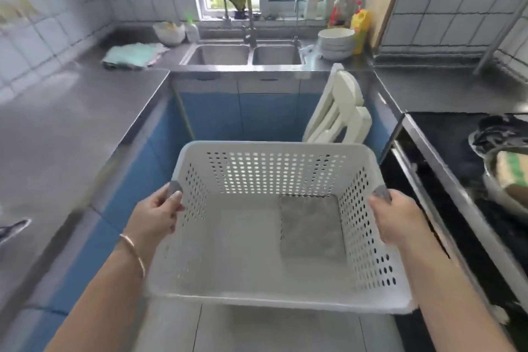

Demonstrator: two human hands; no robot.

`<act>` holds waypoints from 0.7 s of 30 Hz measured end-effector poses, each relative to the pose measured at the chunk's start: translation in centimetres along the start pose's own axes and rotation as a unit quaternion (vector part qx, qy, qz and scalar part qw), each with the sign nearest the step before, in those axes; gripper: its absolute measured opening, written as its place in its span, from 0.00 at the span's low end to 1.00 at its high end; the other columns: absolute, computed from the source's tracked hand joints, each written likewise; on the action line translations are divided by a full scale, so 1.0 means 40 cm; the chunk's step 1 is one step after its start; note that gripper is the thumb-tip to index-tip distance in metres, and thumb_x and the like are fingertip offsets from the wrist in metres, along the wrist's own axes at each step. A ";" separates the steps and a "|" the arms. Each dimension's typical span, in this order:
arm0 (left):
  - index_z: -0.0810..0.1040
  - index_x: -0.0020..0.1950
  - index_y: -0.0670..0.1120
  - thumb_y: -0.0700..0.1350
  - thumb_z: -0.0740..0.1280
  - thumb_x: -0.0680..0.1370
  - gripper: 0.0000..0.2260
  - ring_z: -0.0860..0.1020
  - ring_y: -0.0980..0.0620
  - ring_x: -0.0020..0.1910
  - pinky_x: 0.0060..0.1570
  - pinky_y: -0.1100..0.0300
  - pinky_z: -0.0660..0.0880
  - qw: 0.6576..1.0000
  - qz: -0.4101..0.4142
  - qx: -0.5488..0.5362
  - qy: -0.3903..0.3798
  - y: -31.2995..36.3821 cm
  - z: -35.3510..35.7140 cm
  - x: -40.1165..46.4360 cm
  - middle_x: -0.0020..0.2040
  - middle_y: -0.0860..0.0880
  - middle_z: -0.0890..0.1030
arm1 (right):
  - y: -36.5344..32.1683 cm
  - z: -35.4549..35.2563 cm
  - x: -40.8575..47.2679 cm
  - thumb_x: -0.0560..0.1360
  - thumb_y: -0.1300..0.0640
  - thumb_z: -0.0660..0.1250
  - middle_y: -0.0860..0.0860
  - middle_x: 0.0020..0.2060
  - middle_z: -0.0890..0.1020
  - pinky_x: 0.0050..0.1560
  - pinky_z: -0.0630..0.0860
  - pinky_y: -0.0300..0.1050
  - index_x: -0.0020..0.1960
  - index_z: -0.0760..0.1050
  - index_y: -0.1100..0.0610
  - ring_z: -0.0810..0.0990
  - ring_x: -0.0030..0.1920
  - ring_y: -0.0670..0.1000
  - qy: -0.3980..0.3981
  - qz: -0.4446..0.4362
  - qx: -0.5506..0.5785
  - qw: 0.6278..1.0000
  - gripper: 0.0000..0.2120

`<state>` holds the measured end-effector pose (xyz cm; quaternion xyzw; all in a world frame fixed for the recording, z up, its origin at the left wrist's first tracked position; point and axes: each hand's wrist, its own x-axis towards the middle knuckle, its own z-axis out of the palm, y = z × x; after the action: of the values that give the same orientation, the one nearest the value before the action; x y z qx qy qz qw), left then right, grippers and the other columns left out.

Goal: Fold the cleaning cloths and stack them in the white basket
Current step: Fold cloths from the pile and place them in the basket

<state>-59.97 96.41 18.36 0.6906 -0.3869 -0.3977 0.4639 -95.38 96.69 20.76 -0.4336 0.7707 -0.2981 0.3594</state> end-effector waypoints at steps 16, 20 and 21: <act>0.73 0.47 0.41 0.41 0.59 0.80 0.06 0.67 0.52 0.26 0.25 0.64 0.63 0.982 -0.077 -0.040 0.165 -0.075 -0.622 0.389 0.32 0.46 0.69 | -0.604 0.750 0.199 0.78 0.59 0.59 0.56 0.30 0.70 0.26 0.63 0.39 0.42 0.71 0.62 0.66 0.27 0.52 -0.178 -0.145 -0.071 0.971 0.08; 0.74 0.46 0.36 0.42 0.61 0.79 0.09 0.65 0.49 0.31 0.24 0.63 0.64 0.976 -0.097 -0.051 0.190 -0.063 -0.707 0.478 0.35 0.41 0.69 | -0.734 0.862 0.240 0.77 0.58 0.59 0.54 0.29 0.69 0.25 0.63 0.39 0.39 0.70 0.59 0.65 0.26 0.51 -0.198 -0.173 -0.083 0.961 0.09; 0.74 0.45 0.37 0.42 0.61 0.79 0.09 0.64 0.50 0.30 0.22 0.65 0.63 0.973 -0.105 -0.052 0.201 -0.059 -0.726 0.501 0.35 0.41 0.69 | -0.768 0.895 0.255 0.77 0.58 0.59 0.54 0.28 0.69 0.25 0.63 0.39 0.39 0.71 0.60 0.65 0.26 0.51 -0.201 -0.176 -0.092 0.959 0.09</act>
<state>-25.50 88.60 19.65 0.7680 -0.1898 -0.3173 0.5230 -56.05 68.69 21.24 -0.6446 0.6179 -0.1916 0.4074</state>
